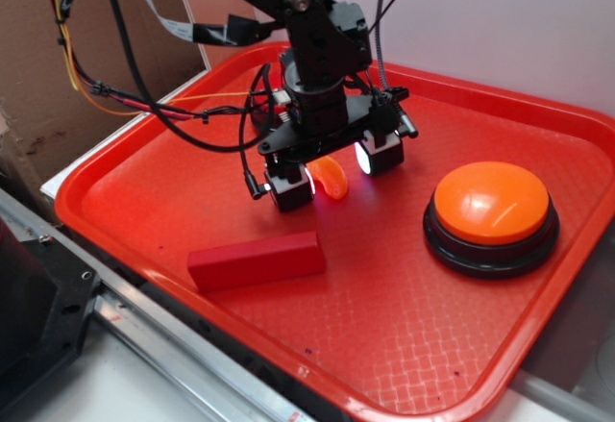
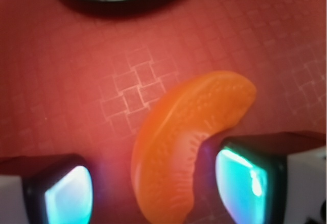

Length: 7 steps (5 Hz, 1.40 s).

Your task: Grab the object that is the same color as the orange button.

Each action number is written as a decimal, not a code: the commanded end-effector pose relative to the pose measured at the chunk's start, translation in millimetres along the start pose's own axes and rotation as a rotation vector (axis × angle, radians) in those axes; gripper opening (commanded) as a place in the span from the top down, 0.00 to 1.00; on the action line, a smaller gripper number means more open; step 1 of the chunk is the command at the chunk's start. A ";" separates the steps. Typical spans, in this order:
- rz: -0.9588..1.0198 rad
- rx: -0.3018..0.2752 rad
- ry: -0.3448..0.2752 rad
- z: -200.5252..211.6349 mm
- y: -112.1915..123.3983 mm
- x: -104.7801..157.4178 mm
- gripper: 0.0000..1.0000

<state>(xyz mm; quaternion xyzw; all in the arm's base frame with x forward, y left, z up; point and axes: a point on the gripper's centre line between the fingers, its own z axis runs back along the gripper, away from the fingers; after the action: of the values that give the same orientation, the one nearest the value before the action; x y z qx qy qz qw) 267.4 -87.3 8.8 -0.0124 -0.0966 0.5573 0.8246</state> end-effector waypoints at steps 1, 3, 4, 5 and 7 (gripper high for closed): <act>0.021 -0.029 -0.004 1.6 -1.3 8.3 1.00; -0.050 -0.031 -0.004 5.5 -1.5 14.3 1.00; -0.103 -0.037 0.000 17.0 -0.4 16.4 1.00; -0.191 -0.042 0.050 33.8 1.1 20.6 1.00; -0.662 -0.096 0.064 113.7 8.5 39.7 1.00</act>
<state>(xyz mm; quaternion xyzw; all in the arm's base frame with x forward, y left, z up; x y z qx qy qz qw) 239.5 -65.3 105.7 -0.0217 -0.0630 0.2522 0.9654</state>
